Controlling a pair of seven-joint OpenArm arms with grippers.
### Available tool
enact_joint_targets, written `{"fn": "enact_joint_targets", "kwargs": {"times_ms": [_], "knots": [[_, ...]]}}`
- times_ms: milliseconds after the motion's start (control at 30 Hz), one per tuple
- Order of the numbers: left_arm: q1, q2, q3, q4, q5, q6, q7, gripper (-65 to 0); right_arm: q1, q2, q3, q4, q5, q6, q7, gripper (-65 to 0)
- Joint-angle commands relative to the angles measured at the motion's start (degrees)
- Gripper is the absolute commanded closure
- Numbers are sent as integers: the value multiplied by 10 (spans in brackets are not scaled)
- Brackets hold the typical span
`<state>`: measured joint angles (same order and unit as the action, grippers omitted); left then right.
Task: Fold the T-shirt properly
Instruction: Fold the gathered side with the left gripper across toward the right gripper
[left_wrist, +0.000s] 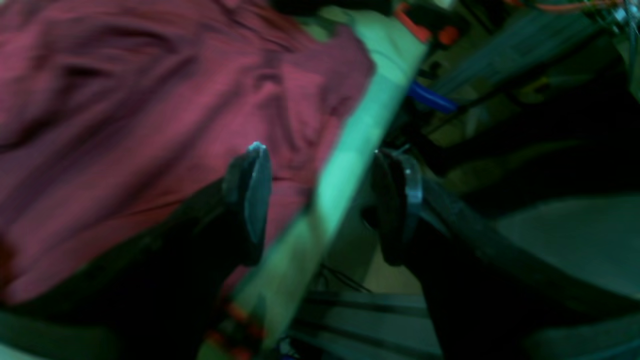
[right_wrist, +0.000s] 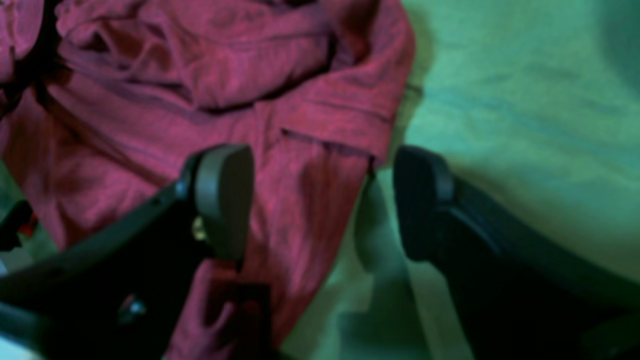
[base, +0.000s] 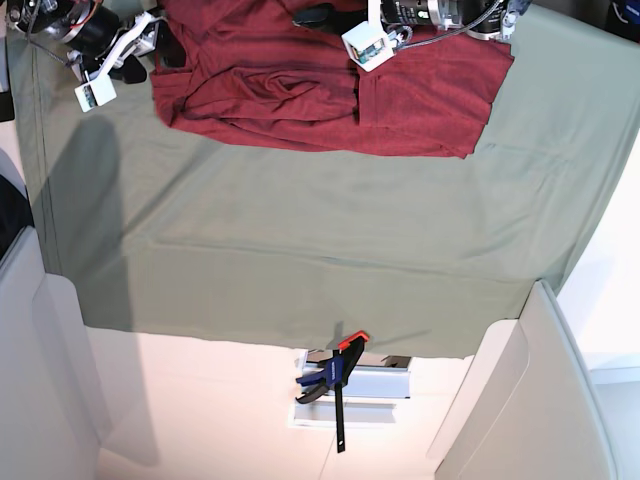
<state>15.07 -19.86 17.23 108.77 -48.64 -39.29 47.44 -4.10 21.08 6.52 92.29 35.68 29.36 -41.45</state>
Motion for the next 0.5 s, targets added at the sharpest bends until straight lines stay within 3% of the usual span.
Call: {"fn": "enact_joint_targets", "kwargs": {"times_ms": [0, 200, 467], "knots": [[-5, -1, 10, 11, -8, -7, -17, -357, 9, 6, 5, 7, 0, 5, 19, -433], [-5, 36, 59, 11, 59, -7, -37, -357, 26, 6, 5, -5, -16, 5, 24, -433], [-5, 87, 65, -20, 108, -7, -67, -357, 34, 6, 5, -60, 33, 20, 13, -433]]}}
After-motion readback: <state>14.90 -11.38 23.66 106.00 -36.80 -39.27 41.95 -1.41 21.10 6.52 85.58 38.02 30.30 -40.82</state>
